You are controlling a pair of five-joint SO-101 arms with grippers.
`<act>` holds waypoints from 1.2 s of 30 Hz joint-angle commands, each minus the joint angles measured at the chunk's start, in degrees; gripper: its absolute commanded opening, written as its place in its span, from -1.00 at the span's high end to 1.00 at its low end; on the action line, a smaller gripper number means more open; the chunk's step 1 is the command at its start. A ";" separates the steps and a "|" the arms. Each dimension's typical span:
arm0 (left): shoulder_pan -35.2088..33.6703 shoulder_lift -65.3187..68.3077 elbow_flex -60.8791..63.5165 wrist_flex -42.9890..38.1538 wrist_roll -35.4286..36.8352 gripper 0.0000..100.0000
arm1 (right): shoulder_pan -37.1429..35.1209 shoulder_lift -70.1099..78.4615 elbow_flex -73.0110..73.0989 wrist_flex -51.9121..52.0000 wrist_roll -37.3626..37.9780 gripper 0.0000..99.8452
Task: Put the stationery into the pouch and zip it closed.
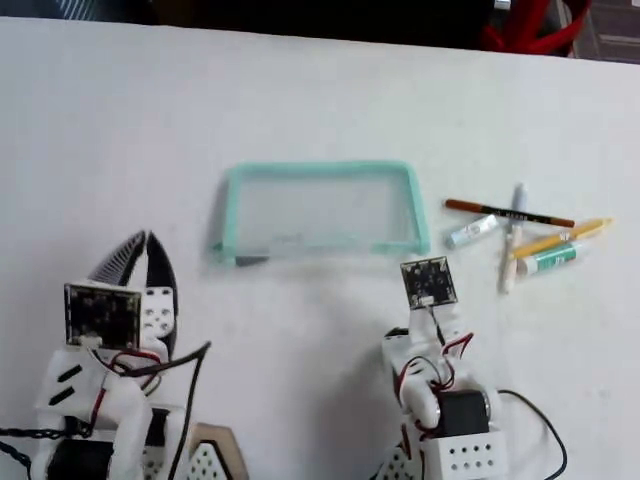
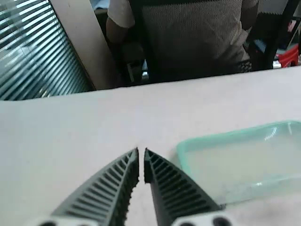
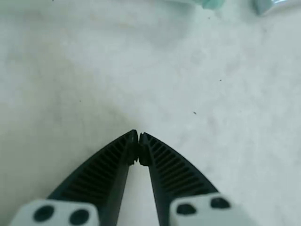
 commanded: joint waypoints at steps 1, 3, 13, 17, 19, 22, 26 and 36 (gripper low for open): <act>-0.40 0.31 1.14 -7.03 0.62 0.95 | 0.13 -0.22 0.44 0.57 -0.09 0.96; -0.48 0.31 2.29 -9.67 0.53 0.95 | 0.13 -0.22 0.44 0.57 -0.09 0.96; -6.11 0.75 2.46 -10.90 -2.11 0.90 | 0.13 -0.22 0.44 0.57 -0.09 0.96; -2.59 4.97 1.23 -9.58 -6.33 0.83 | 0.13 -0.22 0.44 0.57 -0.09 0.96; -1.10 11.47 -2.20 -8.62 -7.03 0.83 | 0.13 -0.22 0.44 0.57 -0.09 0.96; -0.57 23.60 -11.69 -4.66 -6.95 0.83 | 0.13 -0.22 0.44 0.57 -0.09 0.96; -0.57 36.88 -24.79 4.57 -7.12 0.81 | 0.13 -0.22 0.44 0.57 -0.09 0.96; 1.45 53.58 -33.67 13.89 -25.23 0.59 | 0.13 -0.22 0.44 0.57 -0.09 0.96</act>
